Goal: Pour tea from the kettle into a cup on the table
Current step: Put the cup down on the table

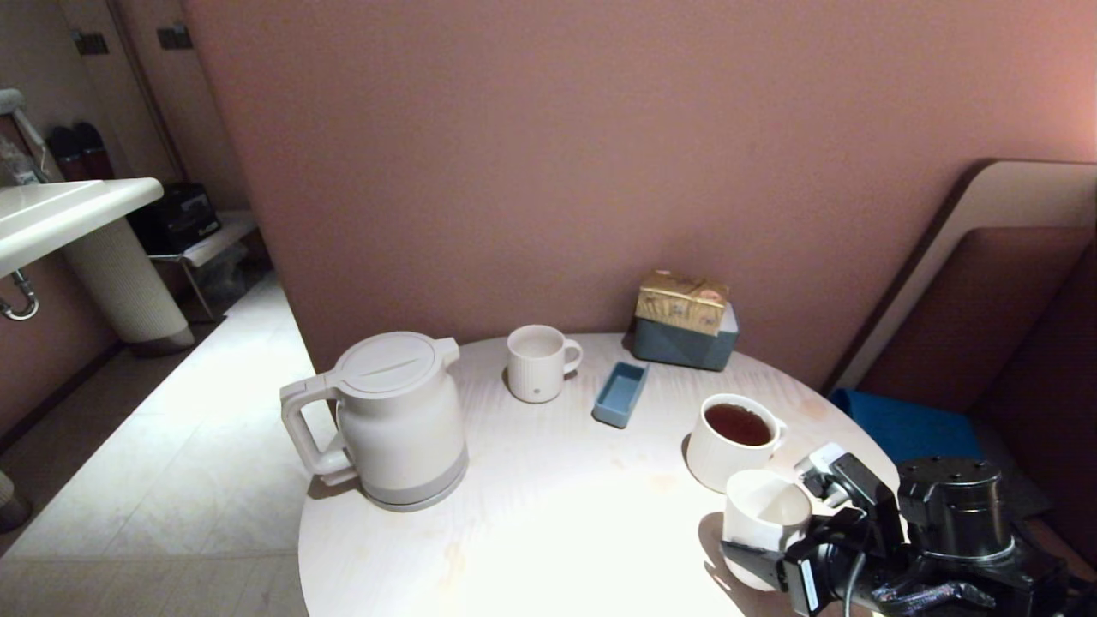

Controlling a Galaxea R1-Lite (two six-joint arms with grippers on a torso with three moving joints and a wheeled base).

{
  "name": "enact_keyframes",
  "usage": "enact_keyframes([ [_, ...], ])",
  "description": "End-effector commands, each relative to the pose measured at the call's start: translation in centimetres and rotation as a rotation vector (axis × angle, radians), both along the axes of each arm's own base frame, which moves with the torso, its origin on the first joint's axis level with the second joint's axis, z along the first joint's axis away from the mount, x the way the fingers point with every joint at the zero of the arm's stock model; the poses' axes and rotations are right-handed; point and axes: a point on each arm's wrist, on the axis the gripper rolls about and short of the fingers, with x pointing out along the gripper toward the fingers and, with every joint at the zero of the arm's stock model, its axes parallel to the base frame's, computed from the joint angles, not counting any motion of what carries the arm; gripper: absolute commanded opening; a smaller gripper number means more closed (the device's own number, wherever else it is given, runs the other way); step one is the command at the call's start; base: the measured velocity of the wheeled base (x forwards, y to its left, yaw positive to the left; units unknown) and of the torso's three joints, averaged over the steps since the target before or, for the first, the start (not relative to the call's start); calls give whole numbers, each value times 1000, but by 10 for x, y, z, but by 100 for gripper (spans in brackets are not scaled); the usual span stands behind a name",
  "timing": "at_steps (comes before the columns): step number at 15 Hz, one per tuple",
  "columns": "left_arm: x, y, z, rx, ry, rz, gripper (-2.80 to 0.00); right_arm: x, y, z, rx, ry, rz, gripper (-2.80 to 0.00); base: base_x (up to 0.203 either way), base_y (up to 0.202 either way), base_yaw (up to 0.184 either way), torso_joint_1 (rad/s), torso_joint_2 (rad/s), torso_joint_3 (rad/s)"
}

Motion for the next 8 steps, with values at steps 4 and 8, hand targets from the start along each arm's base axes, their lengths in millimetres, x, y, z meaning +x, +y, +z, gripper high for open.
enact_keyframes([
  [4,0,0,0,0,1,0,-280,6,2,-7,-5,15,-1,-280,0,0,0,0,0,0],
  [8,0,0,0,0,1,0,-280,14,4,-19,-5,-26,-15,-280,0,0,0,0,0,0],
])
